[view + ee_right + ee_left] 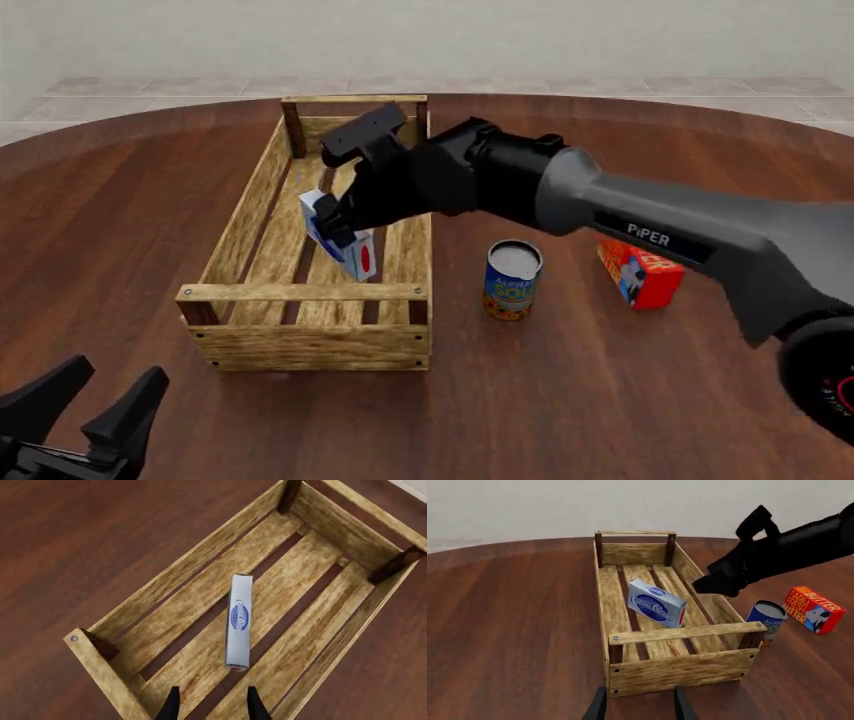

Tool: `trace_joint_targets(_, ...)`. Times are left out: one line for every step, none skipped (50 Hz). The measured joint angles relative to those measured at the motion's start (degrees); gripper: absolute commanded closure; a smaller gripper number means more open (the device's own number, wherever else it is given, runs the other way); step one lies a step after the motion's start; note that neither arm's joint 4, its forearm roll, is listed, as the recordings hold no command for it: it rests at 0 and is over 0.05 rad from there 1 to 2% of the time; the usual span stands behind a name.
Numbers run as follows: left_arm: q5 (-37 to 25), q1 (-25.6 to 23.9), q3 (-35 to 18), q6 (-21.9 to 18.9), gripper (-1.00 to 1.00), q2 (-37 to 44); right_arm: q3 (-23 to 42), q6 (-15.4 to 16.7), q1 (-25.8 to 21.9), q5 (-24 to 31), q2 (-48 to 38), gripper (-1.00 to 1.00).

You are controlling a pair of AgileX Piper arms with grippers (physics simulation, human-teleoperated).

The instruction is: Pick up the cream cheese and put it in the tray.

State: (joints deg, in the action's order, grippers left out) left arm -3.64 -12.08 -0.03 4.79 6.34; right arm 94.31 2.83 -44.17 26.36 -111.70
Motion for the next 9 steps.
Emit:
trace_joint_targets(-0.03,0.01,0.00,-0.01,-1.00,-0.01,-1.07,-0.15,-0.16,-0.64,0.92,-1.00)
trace_joint_targets(-0.02,0.02,0.00,-0.03,-1.00,0.01,-2.19,-0.33,-0.31,-1.34,1.90,-1.00)
trace_joint_targets(0.00,0.02,0.00,-0.05,-1.00,0.06,-3.27,-0.53,-0.47,-2.02,2.92,-1.00)
trace_joint_targets(0.03,0.02,0.00,-0.06,-1.00,0.12,-4.25,-0.71,-0.63,-2.63,3.86,-1.00)
trace_joint_targets(0.08,0.03,0.00,-0.09,-1.00,0.20,-5.22,-0.88,-0.77,-3.23,4.77,-1.00)
trace_joint_targets(0.12,0.03,0.01,-0.11,-1.00,0.27,-6.13,-1.01,-0.89,-3.78,5.63,-1.00)
trace_joint_targets(0.17,0.04,0.00,-0.13,-1.00,0.37,-7.04,-1.12,-0.99,-4.34,6.47,-1.00)
trace_joint_targets(0.22,0.05,0.00,-0.14,-1.00,0.46,-7.93,-1.19,-1.07,-4.87,7.29,-1.00)
trace_joint_targets(0.24,0.06,0.00,-0.16,-1.00,0.53,-8.85,-1.24,-1.15,-5.41,8.11,-1.00)
